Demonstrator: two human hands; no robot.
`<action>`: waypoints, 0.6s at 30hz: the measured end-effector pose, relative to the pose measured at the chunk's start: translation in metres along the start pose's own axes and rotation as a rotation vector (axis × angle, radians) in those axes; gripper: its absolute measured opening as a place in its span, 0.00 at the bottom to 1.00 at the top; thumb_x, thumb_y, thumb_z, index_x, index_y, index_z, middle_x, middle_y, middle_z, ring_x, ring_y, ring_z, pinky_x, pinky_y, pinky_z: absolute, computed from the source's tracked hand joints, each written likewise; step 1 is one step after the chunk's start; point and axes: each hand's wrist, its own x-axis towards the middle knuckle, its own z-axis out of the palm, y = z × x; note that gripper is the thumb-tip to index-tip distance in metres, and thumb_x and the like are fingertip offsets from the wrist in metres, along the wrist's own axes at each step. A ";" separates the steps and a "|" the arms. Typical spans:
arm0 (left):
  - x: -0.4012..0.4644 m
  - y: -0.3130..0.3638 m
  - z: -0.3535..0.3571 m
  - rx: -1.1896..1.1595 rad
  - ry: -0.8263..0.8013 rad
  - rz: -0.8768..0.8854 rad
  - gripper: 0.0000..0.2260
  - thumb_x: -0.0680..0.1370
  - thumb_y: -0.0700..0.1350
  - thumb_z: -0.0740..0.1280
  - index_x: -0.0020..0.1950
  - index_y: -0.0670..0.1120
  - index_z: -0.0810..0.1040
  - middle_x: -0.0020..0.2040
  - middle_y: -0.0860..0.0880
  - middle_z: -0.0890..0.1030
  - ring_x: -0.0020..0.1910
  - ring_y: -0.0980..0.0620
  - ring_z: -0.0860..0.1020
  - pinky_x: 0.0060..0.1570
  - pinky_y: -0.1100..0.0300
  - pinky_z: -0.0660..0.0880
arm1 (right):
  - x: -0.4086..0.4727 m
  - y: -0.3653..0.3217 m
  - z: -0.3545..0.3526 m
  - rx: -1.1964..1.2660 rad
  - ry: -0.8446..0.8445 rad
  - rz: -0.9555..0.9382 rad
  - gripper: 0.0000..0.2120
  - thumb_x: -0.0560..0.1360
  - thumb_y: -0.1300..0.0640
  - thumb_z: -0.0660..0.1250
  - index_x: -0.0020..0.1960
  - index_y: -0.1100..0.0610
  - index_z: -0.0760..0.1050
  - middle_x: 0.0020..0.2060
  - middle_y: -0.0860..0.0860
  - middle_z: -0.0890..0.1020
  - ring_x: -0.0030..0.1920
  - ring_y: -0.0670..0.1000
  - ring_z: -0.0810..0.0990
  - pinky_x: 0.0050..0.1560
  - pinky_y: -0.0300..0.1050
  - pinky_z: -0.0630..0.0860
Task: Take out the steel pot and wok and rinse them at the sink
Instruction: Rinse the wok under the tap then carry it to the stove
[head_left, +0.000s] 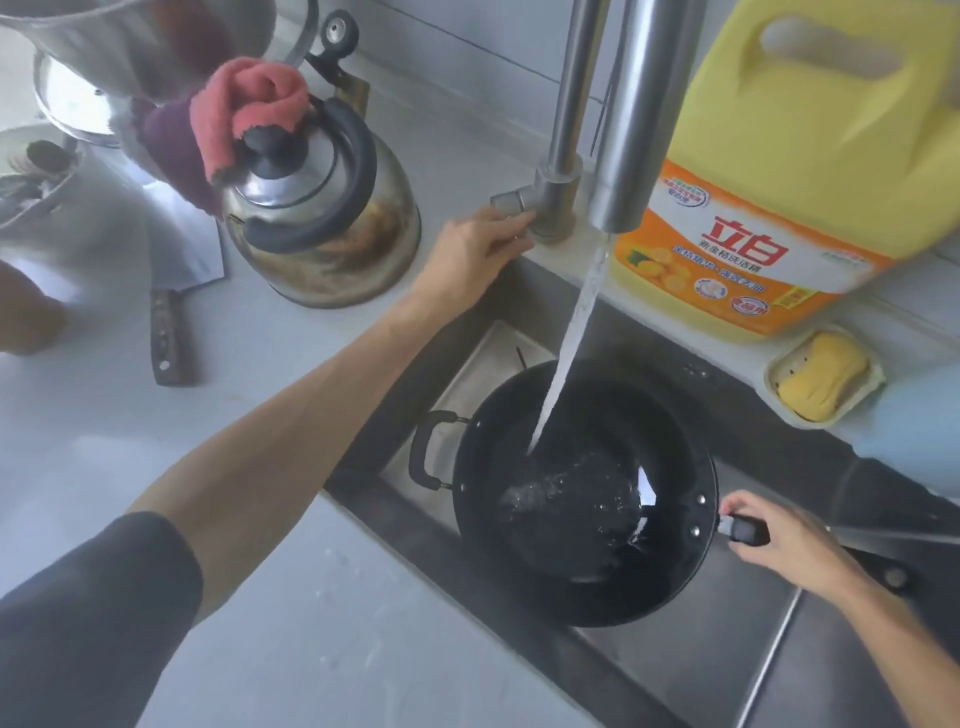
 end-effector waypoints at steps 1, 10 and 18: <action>0.001 0.004 -0.001 0.016 -0.014 0.019 0.12 0.77 0.43 0.66 0.57 0.40 0.81 0.44 0.45 0.79 0.40 0.53 0.74 0.42 0.69 0.65 | 0.000 0.000 0.001 -0.001 0.005 -0.001 0.20 0.66 0.60 0.74 0.45 0.38 0.70 0.45 0.24 0.77 0.46 0.43 0.81 0.45 0.44 0.76; -0.137 0.000 -0.007 0.059 -0.486 -0.165 0.11 0.74 0.55 0.64 0.55 0.57 0.77 0.53 0.57 0.78 0.52 0.54 0.78 0.54 0.51 0.76 | 0.007 0.010 -0.004 -0.031 -0.069 0.002 0.19 0.67 0.55 0.74 0.46 0.38 0.69 0.46 0.35 0.82 0.50 0.47 0.81 0.51 0.51 0.77; -0.165 -0.045 0.008 0.401 -0.849 -0.510 0.12 0.76 0.51 0.65 0.60 0.55 0.74 0.53 0.46 0.75 0.44 0.49 0.74 0.44 0.58 0.70 | 0.011 0.010 -0.005 -0.164 -0.069 -0.017 0.18 0.69 0.49 0.71 0.47 0.36 0.63 0.45 0.45 0.83 0.41 0.53 0.81 0.43 0.53 0.78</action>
